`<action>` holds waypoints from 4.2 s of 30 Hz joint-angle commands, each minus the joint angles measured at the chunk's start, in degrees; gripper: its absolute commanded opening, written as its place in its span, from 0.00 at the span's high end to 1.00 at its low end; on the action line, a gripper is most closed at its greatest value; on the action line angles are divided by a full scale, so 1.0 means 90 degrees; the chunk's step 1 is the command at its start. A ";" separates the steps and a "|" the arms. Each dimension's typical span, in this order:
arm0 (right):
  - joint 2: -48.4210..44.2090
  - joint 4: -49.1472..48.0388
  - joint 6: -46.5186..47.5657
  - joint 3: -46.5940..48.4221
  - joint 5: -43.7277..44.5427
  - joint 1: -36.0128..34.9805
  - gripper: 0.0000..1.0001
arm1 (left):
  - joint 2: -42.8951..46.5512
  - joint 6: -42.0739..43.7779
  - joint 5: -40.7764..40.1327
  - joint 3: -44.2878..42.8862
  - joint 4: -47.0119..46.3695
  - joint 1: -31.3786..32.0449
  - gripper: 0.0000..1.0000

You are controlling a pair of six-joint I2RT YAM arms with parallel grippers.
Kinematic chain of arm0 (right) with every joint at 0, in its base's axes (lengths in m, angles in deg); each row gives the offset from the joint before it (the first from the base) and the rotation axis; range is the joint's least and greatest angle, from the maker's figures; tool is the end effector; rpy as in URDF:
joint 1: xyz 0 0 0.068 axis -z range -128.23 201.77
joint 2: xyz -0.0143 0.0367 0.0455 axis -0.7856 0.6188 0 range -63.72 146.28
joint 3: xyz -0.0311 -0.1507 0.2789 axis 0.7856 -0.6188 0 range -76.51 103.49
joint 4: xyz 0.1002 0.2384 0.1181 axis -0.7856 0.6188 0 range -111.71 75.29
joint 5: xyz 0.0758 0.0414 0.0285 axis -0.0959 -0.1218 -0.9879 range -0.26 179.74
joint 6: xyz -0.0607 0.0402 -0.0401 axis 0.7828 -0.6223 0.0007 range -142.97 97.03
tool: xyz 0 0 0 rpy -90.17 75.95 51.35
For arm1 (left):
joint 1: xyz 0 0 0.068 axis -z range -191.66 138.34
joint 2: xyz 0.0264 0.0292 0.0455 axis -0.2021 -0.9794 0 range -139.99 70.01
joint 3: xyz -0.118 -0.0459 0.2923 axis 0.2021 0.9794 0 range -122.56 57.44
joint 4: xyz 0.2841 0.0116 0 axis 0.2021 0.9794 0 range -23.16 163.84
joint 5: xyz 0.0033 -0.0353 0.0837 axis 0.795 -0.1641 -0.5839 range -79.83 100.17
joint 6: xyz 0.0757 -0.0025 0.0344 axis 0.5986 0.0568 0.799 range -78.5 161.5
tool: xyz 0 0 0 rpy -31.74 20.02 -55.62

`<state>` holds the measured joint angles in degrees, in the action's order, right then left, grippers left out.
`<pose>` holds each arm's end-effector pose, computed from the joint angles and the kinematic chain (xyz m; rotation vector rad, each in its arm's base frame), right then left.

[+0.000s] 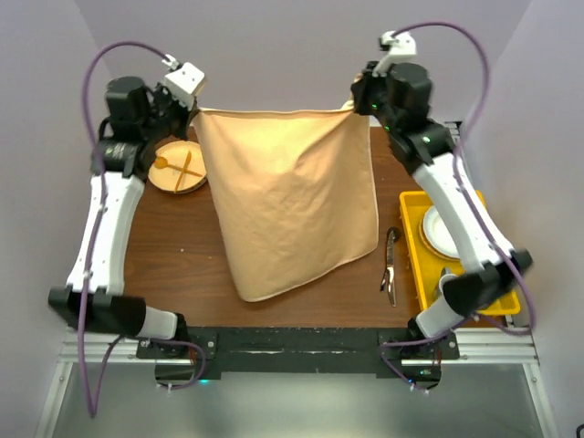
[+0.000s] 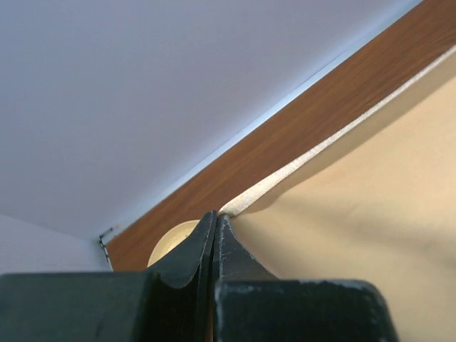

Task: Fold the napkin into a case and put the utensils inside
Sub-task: Flatten out the crumpled napkin at the center of the board, then smooth out the napkin at the center of the board.

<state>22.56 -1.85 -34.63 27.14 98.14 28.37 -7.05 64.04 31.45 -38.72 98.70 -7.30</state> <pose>0.3572 0.1431 0.5551 -0.0524 1.6244 0.3541 0.3204 -0.0508 0.5301 0.6661 1.6499 -0.1044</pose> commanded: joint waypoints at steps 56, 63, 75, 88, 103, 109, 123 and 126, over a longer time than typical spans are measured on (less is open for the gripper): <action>0.1596 0.3925 0.4772 -0.4339 -0.2867 -0.0183 0.55 | -0.1352 0.2387 -0.0616 0.5254 0.1314 -0.0074 0.63; 0.0816 0.4482 0.4763 -0.3580 -0.3618 -0.0232 0.46 | -0.0394 0.2983 0.0220 0.4769 0.2425 -0.0074 0.54; 0.0355 0.4982 0.5902 -0.2791 -0.3397 -0.0164 0.46 | -0.0179 0.2892 0.1240 0.3464 0.2494 -0.0084 0.47; -0.0095 0.3439 0.5915 -0.5442 -0.1785 -0.0955 0.68 | 0.0349 0.2671 0.0000 0.5674 0.1754 0.0130 0.62; 0.0228 0.2677 0.6129 -0.6487 -0.1071 -0.1043 0.71 | 0.0115 0.2466 -0.0997 0.6514 0.0934 0.0512 0.66; 0.0296 0.2432 0.6178 -0.6771 -0.0778 -0.1043 0.71 | 0.0095 0.2495 -0.1426 0.6885 0.0651 0.0512 0.72; 0.0140 0.3213 0.6608 -0.6626 -0.0806 -0.1179 0.71 | 0.0231 0.2993 -0.1808 0.7306 0.0825 0.0502 0.80; 0.0169 0.3545 0.6462 -0.6362 -0.1214 -0.1471 0.71 | 0.0339 0.3188 -0.1457 0.7169 0.1186 0.0502 0.81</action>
<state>22.32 23.98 23.12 -30.97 89.84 17.47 -2.46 88.30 20.65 23.01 105.28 -2.25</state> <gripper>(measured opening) 0.288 0.199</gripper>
